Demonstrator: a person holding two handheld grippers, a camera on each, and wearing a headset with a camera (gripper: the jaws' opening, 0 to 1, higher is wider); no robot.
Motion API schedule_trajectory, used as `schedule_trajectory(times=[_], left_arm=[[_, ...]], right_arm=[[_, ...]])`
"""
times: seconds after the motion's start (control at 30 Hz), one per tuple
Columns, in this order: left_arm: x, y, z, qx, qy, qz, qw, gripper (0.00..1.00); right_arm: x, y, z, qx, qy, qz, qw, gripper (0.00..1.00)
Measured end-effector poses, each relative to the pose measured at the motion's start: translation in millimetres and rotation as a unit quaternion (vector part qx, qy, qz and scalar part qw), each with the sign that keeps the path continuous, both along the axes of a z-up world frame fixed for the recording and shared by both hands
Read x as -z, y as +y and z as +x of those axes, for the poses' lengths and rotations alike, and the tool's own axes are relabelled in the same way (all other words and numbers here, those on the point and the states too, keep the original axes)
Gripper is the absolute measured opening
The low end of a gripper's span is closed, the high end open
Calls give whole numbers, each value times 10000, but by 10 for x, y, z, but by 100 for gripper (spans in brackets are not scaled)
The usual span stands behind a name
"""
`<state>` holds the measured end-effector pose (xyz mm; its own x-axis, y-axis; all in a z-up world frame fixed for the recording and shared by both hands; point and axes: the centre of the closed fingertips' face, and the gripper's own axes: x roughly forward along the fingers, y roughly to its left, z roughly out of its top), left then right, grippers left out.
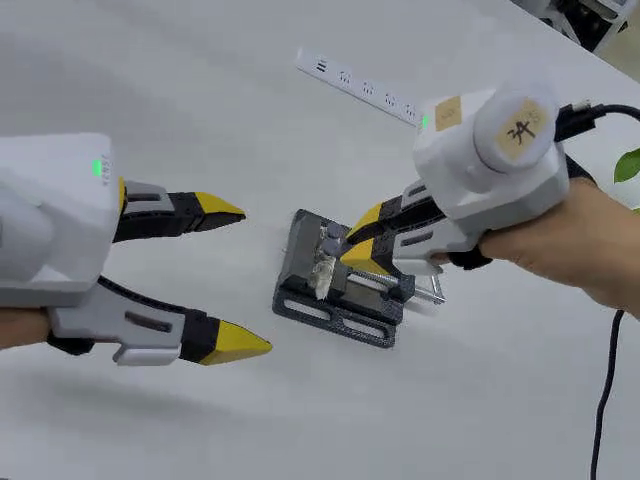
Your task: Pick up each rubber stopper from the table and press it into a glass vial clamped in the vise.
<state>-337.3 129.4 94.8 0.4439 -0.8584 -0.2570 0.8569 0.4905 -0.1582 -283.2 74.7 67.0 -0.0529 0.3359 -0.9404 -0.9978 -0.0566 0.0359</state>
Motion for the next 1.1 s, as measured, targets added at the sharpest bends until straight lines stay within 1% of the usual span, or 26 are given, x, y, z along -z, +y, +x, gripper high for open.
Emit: schedule_trajectory(times=[0.07, 0.13, 0.23, 0.43, 0.5, 0.67, 0.77, 0.87, 1.1], left_arm=[[28, 13, 12, -30, -12, 9, 10000, 76], [45, 28, 29, -73, 3, -13, 10000, 79], [72, 35, 37, -85, 31, -21, 10000, 82], [101, 46, 45, -96, 17, -38, 9999, 87], [115, 52, 49, -100, 36, -40, 9999, 87], [118, 53, 55, -120, 28, -86, 9999, 86], [118, 49, 57, -124, 33, -114, 9999, 86], [110, 44, 62, -133, 25, -150, 9998, 86], [113, 38, 68, -147, 26, -170, 9997, 86]], right_arm=[[57, -16, 34, -87, -84, -159, 9998, 6], [106, -19, 19, -135, -85, -265, 9995, 6], [175, -26, 18, -160, -46, -356, 9992, 6], [272, -43, 59, -205, -115, -534, 9983, 6], [301, -43, 53, -229, -93, -565, 9981, 6], [338, -66, 23, -355, -106, -699, 9969, 6], [349, -71, 41, -362, -95, -709, 9968, 5], [360, -85, 53, -407, -137, -760, 9962, 5], [388, -87, 40, -451, -113, -808, 9956, 5]])
